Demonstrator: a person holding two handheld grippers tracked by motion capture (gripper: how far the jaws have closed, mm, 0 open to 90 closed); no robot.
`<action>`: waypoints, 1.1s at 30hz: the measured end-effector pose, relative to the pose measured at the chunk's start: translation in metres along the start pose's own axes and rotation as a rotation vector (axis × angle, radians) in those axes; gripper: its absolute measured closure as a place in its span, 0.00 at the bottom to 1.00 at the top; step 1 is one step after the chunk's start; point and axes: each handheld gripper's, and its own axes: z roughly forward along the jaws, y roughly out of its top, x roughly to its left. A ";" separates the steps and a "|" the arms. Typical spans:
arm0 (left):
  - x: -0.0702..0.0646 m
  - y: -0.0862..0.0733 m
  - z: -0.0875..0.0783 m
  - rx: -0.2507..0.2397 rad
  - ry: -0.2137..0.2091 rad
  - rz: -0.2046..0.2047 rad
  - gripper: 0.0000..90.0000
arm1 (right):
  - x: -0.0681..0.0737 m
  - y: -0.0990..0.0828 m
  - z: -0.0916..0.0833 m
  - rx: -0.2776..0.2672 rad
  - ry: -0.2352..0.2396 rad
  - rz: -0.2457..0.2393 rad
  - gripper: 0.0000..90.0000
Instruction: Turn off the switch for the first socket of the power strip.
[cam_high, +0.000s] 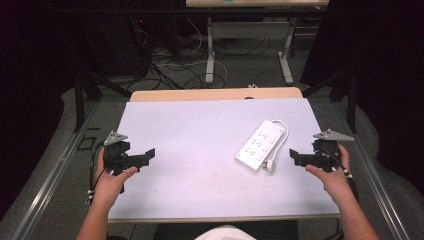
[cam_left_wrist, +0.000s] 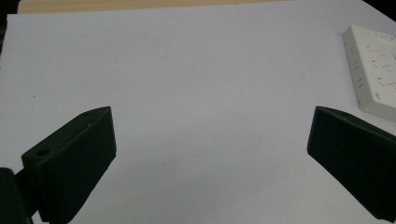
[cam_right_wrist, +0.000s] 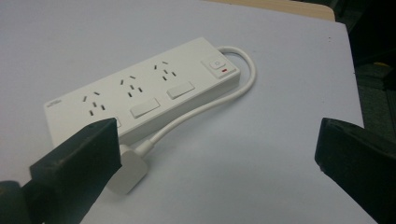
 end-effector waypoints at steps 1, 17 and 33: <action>-0.001 -0.001 -0.001 0.000 -0.008 0.002 0.01 | 0.001 -0.001 -0.002 -0.002 0.011 -0.002 0.00; -0.018 -0.002 -0.005 -0.025 -0.014 0.037 0.01 | 0.009 0.014 0.011 0.013 0.021 -0.072 0.20; -0.020 -0.008 -0.005 -0.023 -0.013 0.014 0.02 | 0.001 0.035 0.035 0.047 0.054 -0.074 0.37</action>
